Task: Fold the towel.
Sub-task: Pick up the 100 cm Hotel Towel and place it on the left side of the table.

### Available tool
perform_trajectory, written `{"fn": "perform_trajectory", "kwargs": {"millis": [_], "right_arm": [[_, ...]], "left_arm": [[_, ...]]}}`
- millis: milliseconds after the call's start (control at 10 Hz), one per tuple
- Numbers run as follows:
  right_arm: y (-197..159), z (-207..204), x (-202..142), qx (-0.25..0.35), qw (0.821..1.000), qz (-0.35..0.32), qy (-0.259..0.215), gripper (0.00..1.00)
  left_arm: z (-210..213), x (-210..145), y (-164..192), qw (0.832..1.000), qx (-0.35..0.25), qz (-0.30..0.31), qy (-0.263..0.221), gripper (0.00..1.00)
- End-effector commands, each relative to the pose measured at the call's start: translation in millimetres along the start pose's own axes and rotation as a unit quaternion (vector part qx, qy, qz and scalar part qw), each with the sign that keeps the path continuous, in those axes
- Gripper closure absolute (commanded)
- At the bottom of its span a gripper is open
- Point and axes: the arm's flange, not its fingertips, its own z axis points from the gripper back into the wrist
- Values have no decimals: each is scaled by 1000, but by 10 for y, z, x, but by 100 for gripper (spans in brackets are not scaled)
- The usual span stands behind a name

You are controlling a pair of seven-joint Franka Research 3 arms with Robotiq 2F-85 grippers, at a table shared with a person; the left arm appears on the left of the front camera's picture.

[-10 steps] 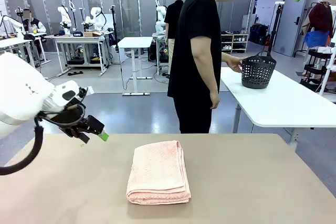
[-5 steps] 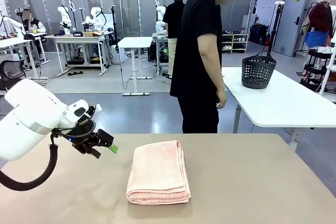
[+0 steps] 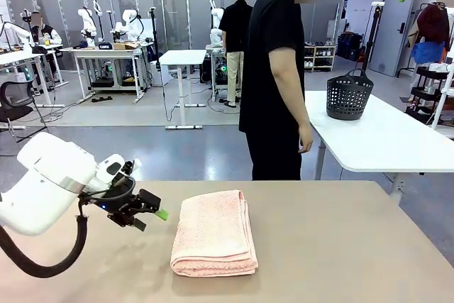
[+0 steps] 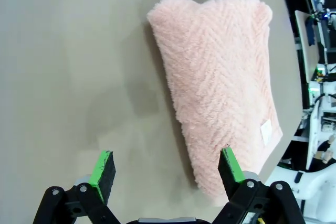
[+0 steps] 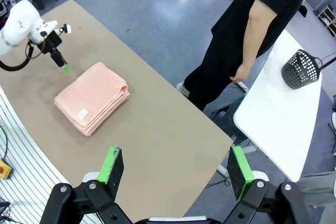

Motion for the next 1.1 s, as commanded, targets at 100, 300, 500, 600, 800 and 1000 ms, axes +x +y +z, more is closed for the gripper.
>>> {"fn": "perform_trajectory", "kwargs": {"millis": [100, 300, 500, 600, 800, 1000], "right_arm": [[6, 4, -6, -3, 1000, -6, 1, 0], [6, 4, -6, -3, 1000, -6, 1, 0], [6, 4, -6, -3, 1000, -6, 1, 0], [6, 4, -6, -3, 1000, -6, 1, 0], [6, 4, -6, -3, 1000, -6, 1, 0], [6, 4, -6, -3, 1000, -6, 1, 0]], "left_arm": [[-276, -90, -15, 998, -52, 17, -8, 0], [-459, -132, -64, 998, -58, 30, -6, 0], [-579, -117, -112, 995, -94, 43, 2, 0], [-640, -122, -142, 993, -104, 51, 7, 0], [-749, -139, -206, 990, -124, 64, 12, 0], [-798, -130, -225, 989, -128, 70, 10, 0]]}}
